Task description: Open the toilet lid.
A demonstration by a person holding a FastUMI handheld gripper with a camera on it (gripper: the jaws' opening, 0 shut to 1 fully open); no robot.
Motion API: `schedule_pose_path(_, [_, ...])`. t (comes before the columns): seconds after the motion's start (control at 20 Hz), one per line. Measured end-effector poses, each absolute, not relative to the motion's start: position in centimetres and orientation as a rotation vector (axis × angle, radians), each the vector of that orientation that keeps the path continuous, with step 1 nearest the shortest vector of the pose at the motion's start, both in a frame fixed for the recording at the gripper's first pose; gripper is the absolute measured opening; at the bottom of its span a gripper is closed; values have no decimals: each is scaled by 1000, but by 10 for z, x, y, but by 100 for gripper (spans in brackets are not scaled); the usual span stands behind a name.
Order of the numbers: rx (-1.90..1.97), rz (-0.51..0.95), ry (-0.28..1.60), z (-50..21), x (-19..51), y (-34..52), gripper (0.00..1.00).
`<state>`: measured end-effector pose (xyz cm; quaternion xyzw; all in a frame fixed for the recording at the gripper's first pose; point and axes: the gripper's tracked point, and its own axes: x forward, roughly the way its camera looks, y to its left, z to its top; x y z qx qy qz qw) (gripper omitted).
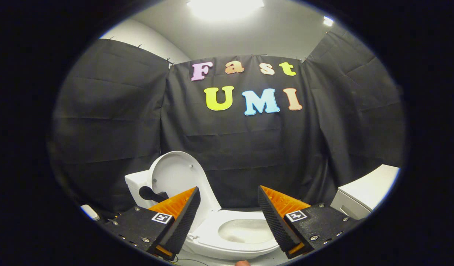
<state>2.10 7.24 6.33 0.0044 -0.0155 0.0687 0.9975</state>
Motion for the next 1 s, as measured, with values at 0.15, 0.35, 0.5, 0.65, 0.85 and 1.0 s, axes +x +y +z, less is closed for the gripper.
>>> schedule_pose_path(0.15, [-9,138,-42,65,13,68,95])
schedule_pose_path(0.35, [-40,130,-72,71,5,58,95])
schedule_pose_path(0.5, [-31,122,-73,71,2,49,95])
schedule_pose_path(0.65, [-35,108,-68,68,1,40,95])
schedule_pose_path(0.85, [-50,93,-63,62,1,32,95])
schedule_pose_path(1.0, [-42,87,-51,59,0,29,95])
